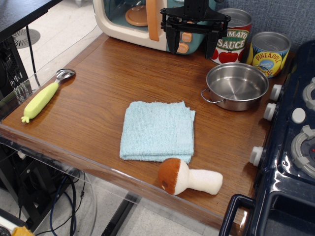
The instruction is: Slide the cloth to the front of the microwave
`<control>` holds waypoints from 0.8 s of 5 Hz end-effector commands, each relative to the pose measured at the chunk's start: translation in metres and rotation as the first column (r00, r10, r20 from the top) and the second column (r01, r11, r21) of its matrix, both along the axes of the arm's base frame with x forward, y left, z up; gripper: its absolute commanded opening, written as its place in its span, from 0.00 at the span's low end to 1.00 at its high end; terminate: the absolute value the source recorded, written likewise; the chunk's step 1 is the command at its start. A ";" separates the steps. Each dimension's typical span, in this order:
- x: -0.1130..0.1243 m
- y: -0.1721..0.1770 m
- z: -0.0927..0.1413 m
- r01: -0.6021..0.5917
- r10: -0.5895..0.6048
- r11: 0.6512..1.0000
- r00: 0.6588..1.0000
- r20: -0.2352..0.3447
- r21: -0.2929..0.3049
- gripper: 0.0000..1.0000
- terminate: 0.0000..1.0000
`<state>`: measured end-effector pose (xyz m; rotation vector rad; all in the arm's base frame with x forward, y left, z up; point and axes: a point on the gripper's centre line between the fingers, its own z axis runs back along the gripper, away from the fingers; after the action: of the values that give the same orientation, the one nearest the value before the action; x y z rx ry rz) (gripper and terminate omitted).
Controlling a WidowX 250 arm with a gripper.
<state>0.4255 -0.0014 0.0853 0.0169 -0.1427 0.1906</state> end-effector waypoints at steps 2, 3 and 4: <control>-0.008 0.004 0.007 0.013 -0.013 1.000 1.000 0.021 0.002 1.00 0.00; -0.023 0.009 0.017 0.013 -0.011 0.998 0.999 0.033 -0.056 1.00 0.00; -0.052 0.013 0.025 0.019 -0.015 0.998 0.998 0.069 -0.056 1.00 0.00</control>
<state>0.3682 0.0118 0.0865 -0.0457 -0.1322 0.1825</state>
